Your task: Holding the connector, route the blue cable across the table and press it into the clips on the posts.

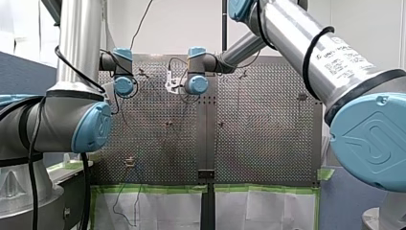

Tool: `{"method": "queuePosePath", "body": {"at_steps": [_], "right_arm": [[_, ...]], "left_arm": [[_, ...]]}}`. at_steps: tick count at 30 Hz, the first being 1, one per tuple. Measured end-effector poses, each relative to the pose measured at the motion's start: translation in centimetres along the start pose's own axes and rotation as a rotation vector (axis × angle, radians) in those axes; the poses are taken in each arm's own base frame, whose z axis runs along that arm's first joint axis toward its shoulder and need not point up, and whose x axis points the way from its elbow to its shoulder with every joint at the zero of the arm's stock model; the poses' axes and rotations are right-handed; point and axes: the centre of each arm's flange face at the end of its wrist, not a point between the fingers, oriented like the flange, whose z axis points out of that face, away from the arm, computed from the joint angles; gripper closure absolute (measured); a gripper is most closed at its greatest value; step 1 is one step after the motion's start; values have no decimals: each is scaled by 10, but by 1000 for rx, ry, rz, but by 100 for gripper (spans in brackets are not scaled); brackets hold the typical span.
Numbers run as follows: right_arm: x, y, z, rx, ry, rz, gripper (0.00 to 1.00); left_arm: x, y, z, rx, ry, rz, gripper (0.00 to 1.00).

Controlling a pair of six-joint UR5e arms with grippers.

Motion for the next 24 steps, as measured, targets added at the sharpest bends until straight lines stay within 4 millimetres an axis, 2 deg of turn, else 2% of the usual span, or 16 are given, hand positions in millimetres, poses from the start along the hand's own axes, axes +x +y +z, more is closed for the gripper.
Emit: {"method": "queuePosePath", "body": {"at_steps": [13,24], "right_arm": [[-7,26,2,-44,-40,26,100],[-8,44,5,-66,-54,23,100]], "left_arm": [[-10,-8,-48,11,70,-2,0],[-15,-24,-94,103,92,15,0]]}}
